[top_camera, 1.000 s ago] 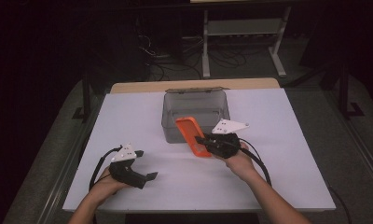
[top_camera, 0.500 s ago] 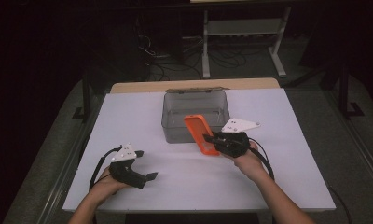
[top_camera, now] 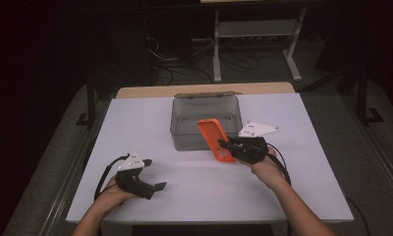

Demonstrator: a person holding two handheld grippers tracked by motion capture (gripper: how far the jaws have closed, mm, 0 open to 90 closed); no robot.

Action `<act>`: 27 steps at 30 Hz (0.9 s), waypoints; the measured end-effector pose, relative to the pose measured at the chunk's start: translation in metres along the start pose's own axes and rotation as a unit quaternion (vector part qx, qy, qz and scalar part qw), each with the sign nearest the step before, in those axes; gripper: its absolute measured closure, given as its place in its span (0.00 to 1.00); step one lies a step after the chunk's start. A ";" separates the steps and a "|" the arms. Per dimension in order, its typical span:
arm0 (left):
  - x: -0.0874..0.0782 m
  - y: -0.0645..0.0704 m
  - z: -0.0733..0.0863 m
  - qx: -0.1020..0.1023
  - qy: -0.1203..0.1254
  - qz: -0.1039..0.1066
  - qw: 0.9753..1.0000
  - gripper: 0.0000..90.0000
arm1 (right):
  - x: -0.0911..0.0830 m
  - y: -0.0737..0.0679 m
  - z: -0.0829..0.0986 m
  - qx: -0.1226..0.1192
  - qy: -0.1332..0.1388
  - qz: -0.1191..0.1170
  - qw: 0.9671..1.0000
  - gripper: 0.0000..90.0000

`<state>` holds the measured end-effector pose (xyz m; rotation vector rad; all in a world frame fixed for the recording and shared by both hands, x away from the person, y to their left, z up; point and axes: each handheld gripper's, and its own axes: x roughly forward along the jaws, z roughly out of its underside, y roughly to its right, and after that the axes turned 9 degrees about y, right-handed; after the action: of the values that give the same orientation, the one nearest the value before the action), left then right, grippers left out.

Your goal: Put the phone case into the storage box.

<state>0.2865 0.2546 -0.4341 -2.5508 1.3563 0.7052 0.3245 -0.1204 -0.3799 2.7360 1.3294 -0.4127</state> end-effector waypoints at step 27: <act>0.002 0.000 0.001 0.003 0.005 -0.008 1.000 0.00 | -0.009 0.011 -0.025 0.002 0.019 0.003 1.000 0.87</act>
<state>0.2874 0.2531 -0.4359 -2.5608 1.3385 0.6871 0.3326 -0.1295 -0.3540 2.7644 1.3314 -0.3645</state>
